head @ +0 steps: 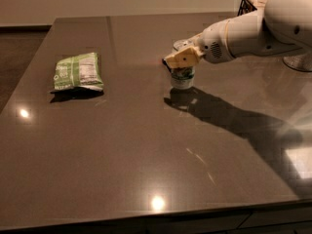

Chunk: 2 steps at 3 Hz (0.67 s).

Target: Move 7up can near rxbar blueberry

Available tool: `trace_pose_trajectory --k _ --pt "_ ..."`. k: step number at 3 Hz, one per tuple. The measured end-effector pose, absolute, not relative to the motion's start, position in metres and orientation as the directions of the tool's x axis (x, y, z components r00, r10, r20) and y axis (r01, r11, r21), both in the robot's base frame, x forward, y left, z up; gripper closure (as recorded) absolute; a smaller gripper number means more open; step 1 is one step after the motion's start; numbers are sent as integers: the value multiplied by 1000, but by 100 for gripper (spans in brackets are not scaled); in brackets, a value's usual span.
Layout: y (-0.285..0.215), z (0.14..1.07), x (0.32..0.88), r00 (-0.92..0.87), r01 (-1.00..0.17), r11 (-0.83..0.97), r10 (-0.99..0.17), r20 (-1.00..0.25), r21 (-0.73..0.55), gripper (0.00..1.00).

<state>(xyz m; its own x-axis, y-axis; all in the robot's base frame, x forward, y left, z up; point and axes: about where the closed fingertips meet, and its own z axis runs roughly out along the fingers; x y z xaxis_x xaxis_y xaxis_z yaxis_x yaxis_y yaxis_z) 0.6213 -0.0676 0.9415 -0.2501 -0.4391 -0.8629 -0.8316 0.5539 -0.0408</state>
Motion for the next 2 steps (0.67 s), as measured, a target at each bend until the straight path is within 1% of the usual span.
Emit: trace_pose_trajectory --k 1,2 --pt "-78 931 637 -266 -815 579 -405 -875 -20 100" --pt "-89 922 645 -276 -790 614 -373 -886 -13 83"
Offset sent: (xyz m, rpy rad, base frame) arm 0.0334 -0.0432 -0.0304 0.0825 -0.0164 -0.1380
